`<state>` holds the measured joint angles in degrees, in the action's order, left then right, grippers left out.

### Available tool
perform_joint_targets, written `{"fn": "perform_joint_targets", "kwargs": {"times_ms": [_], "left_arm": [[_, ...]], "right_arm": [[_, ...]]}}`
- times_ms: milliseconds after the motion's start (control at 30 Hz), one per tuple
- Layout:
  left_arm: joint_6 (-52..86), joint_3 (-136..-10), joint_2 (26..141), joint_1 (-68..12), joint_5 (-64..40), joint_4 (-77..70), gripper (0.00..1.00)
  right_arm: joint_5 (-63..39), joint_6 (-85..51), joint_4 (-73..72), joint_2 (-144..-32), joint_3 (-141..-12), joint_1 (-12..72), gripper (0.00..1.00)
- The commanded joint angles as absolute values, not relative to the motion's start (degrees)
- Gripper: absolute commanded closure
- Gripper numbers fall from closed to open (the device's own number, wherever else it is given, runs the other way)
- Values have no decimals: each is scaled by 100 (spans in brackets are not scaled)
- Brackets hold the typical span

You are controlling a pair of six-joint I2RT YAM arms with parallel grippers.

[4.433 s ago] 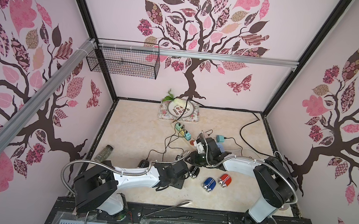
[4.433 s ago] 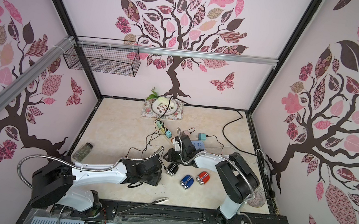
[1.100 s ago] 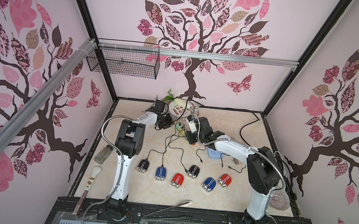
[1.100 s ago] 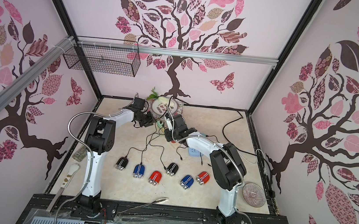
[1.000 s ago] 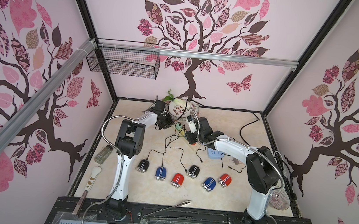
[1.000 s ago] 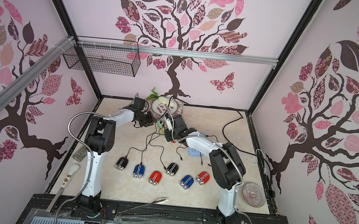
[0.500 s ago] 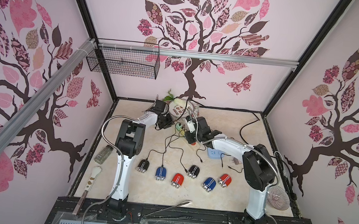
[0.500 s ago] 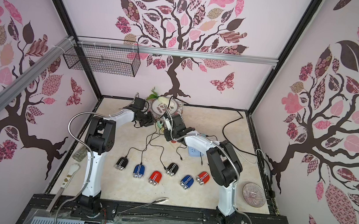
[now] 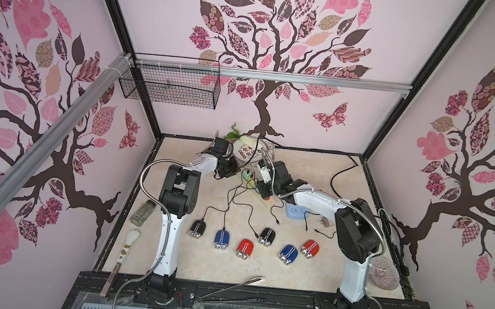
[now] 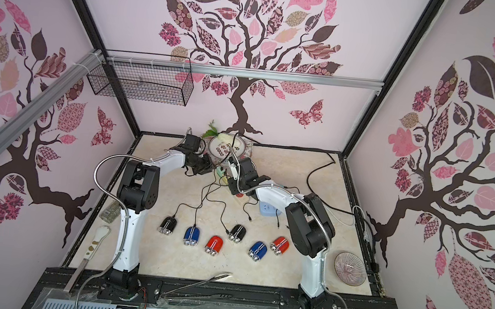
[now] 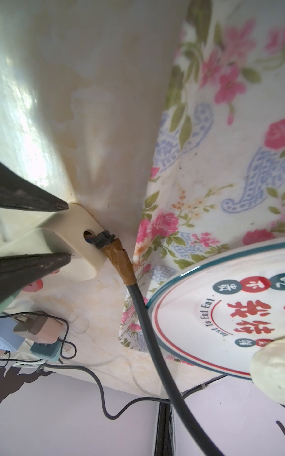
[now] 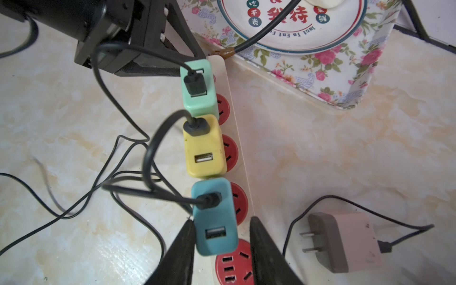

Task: Unplug the electric shaver
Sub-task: Remove the plug from the socket.

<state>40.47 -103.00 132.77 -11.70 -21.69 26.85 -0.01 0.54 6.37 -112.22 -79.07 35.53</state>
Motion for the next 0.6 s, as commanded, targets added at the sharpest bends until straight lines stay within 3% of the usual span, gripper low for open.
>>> {"fn": "perform_joint_targets", "kwargs": {"times_ms": [0,567], "left_arm": [[3934,-10444,13364,-1158,-1960,3007,70],[3944,-10507,13380,-1140,-1960,3035,70]], "right_arm": [[16,167,718,-11231,-7894,3525,60],[-263,247,833,-11483,-8075,3529,67]]}}
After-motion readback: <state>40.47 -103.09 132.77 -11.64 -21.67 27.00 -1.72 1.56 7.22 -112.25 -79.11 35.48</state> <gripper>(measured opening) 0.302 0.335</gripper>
